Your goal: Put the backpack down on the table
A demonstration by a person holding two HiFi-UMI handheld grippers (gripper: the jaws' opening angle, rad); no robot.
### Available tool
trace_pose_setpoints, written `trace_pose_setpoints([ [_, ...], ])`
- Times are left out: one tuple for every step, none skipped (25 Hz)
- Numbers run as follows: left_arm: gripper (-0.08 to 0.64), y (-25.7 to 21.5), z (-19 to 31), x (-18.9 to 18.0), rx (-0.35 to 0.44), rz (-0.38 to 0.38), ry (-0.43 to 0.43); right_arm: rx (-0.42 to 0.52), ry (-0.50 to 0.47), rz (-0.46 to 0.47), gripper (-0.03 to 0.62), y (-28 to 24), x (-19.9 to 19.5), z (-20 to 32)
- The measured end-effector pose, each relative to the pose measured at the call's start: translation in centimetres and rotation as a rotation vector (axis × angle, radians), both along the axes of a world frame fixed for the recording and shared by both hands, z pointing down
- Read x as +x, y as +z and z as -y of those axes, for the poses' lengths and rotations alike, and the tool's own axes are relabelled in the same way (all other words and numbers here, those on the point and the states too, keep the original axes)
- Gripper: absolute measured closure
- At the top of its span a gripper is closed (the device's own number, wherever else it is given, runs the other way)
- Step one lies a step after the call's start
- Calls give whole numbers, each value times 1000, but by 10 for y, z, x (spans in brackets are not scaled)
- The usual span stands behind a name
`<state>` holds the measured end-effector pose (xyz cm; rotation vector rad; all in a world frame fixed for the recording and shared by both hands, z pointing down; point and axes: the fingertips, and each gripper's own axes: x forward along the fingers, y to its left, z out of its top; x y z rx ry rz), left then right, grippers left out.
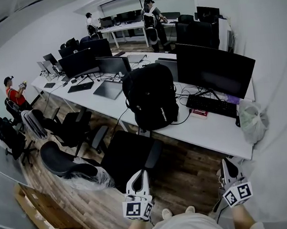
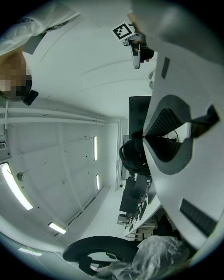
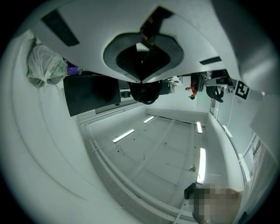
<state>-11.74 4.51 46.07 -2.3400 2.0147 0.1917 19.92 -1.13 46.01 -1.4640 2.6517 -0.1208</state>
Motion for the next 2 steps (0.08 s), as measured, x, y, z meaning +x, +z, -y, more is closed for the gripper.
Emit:
trace_pose_setpoints([
  [551, -1, 0, 1, -2, -1, 1, 0, 1, 1, 578, 0, 1, 0],
  [551, -2, 0, 2, -4, -2, 1, 1, 3, 2, 578, -1, 2, 1],
])
